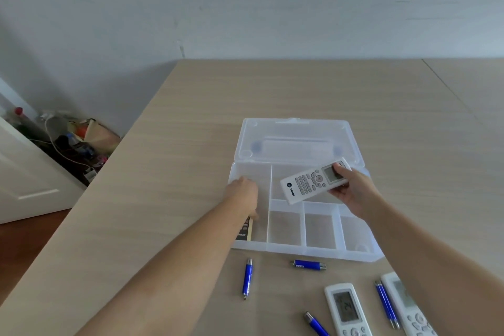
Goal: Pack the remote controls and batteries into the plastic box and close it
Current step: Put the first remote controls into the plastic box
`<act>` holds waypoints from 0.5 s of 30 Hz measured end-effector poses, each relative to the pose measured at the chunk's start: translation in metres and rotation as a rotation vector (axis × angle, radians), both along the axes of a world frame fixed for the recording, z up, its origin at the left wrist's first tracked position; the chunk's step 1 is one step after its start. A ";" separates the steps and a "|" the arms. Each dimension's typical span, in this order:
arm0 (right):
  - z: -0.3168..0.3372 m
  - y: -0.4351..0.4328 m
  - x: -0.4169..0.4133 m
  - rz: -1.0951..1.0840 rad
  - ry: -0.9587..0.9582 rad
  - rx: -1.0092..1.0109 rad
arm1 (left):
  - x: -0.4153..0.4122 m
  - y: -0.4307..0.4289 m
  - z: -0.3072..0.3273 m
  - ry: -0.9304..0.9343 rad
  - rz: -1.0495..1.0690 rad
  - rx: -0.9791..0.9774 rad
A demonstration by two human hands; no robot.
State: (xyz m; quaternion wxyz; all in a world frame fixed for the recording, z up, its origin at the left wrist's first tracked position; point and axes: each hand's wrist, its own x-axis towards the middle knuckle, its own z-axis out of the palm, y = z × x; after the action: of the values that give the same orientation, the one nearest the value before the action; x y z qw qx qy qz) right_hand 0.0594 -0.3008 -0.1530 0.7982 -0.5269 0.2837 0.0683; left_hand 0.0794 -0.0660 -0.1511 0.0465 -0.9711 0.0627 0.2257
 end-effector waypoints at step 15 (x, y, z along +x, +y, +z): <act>-0.013 -0.004 0.023 0.034 0.232 -0.135 | 0.000 -0.037 -0.001 -0.046 0.352 -0.422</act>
State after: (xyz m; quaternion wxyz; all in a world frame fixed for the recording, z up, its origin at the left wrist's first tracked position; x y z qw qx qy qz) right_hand 0.0820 -0.3045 -0.1658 0.7215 -0.5728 0.3691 0.1230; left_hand 0.0798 -0.1034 -0.1520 -0.1952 -0.9601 -0.0624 0.1904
